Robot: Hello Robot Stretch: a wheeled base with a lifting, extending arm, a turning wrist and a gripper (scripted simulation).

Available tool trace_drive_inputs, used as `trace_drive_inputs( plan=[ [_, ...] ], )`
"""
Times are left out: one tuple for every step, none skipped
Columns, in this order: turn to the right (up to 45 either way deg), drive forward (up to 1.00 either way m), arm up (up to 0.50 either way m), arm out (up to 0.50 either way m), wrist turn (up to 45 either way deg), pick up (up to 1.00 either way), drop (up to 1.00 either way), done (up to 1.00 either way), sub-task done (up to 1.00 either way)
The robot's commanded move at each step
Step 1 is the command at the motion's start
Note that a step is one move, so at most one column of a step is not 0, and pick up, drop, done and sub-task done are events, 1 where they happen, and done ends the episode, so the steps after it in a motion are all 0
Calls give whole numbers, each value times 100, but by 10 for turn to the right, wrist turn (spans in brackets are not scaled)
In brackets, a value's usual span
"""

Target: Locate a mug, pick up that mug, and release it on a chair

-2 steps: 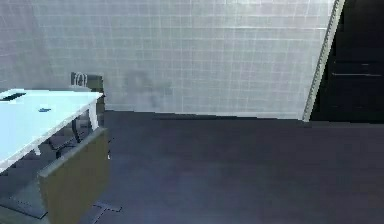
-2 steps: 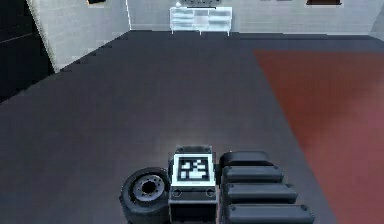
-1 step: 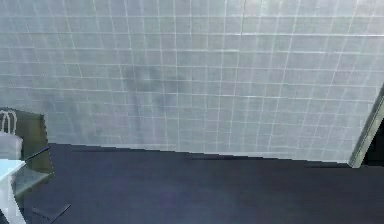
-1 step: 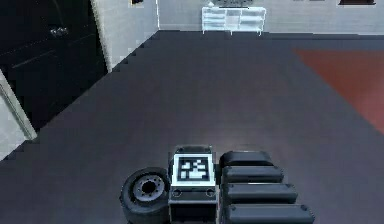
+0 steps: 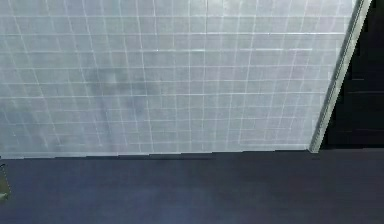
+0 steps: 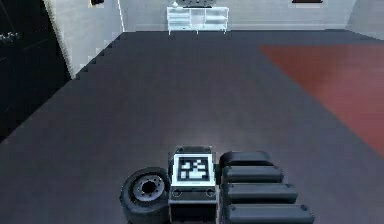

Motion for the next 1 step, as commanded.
trace_drive_inputs(
  plan=[
    [0,25,0,0,0,0,0,0,0]
  ],
)
